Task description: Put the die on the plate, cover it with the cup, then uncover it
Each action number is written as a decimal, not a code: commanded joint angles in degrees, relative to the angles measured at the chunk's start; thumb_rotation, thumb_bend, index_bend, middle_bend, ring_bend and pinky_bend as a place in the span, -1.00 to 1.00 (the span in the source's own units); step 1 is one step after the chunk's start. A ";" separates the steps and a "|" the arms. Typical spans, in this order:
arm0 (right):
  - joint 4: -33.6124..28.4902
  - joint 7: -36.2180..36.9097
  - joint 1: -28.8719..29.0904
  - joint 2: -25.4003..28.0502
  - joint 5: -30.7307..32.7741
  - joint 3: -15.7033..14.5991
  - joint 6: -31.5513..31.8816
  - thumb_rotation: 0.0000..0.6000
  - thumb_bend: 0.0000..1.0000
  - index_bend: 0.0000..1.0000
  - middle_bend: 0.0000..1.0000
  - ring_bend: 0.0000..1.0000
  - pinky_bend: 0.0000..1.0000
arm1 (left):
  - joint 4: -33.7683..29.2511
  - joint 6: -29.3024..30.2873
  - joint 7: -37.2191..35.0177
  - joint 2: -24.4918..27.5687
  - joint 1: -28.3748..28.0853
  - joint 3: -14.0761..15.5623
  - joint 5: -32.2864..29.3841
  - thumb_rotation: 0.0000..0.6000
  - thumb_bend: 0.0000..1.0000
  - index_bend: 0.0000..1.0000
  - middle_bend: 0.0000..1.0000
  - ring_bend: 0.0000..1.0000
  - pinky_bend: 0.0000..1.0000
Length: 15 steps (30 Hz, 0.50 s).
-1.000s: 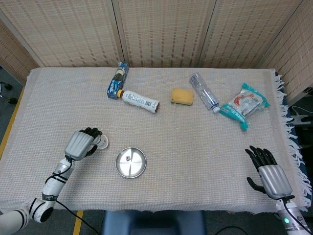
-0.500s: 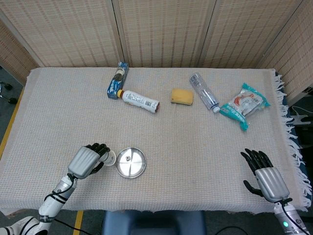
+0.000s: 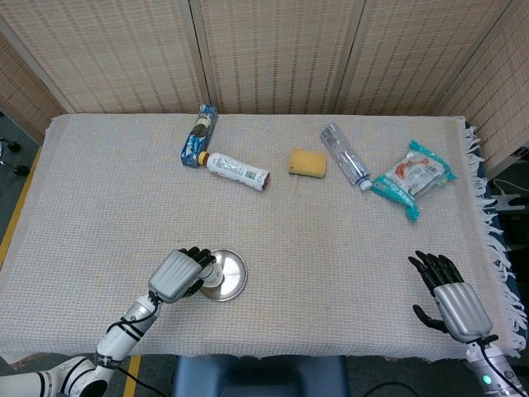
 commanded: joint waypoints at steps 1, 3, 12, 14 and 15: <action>0.01 0.10 0.03 0.05 0.03 0.00 -0.05 1.00 -0.56 -1.00 -1.00 -1.00 -1.00 | 0.77 -0.30 0.30 -0.65 -0.42 -0.43 -0.38 1.00 -0.24 -0.21 -0.08 -0.32 0.24; 0.09 0.25 0.07 0.09 0.13 0.06 -0.11 1.00 -0.56 -1.00 -1.00 -1.00 -1.00 | 1.49 -0.39 0.35 -1.19 -0.66 -0.67 -0.58 1.00 -0.24 -0.21 -0.08 -0.32 0.23; 0.23 0.27 0.18 0.02 0.56 0.26 -0.31 1.00 -0.56 -1.00 -1.00 -1.00 -1.00 | 4.29 -1.61 0.52 -3.39 -1.77 -0.33 -0.83 1.00 -0.24 -0.21 -0.08 -0.32 0.23; 0.16 0.10 0.12 -0.03 0.38 0.19 -0.18 1.00 -0.56 -1.00 -1.00 -1.00 -1.00 | 4.53 -2.01 0.93 -3.84 -2.11 -0.31 -0.94 1.00 -0.24 -0.21 -0.08 -0.31 0.24; 0.13 0.02 0.07 -0.04 0.29 0.16 -0.06 1.00 -0.56 -1.00 -1.00 -1.00 -1.00 | 4.40 -2.29 0.96 -3.93 -2.25 -0.25 -1.02 1.00 -0.24 -0.21 -0.07 -0.31 0.24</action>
